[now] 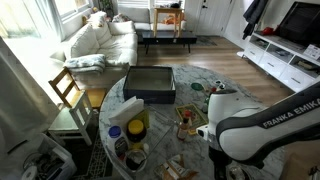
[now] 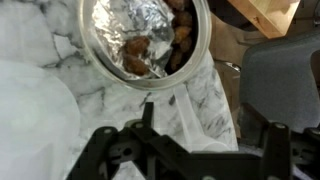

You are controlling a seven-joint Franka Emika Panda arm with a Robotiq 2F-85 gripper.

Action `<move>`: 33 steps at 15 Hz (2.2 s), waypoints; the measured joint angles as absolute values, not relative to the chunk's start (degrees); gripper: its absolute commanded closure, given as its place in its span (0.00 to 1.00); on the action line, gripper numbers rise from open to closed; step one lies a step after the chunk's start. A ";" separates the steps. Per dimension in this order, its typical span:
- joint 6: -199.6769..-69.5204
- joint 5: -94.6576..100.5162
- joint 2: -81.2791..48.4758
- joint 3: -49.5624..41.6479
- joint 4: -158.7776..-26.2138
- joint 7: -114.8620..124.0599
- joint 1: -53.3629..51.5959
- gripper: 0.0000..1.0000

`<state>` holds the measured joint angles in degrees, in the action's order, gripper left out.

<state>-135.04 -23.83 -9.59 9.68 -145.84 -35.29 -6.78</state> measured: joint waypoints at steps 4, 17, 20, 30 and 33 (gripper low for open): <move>-135.35 -23.83 -9.60 9.77 -145.84 -35.40 -6.78 0.30; -135.83 -23.83 -10.94 10.39 -145.80 -36.27 -6.23 0.52; -135.86 -23.84 -10.94 10.41 -145.69 -36.38 -6.00 0.65; -135.87 -23.84 -10.91 10.42 -145.41 -37.00 -5.18 0.90; -135.87 -23.84 -10.91 10.42 -145.40 -37.34 -4.99 0.96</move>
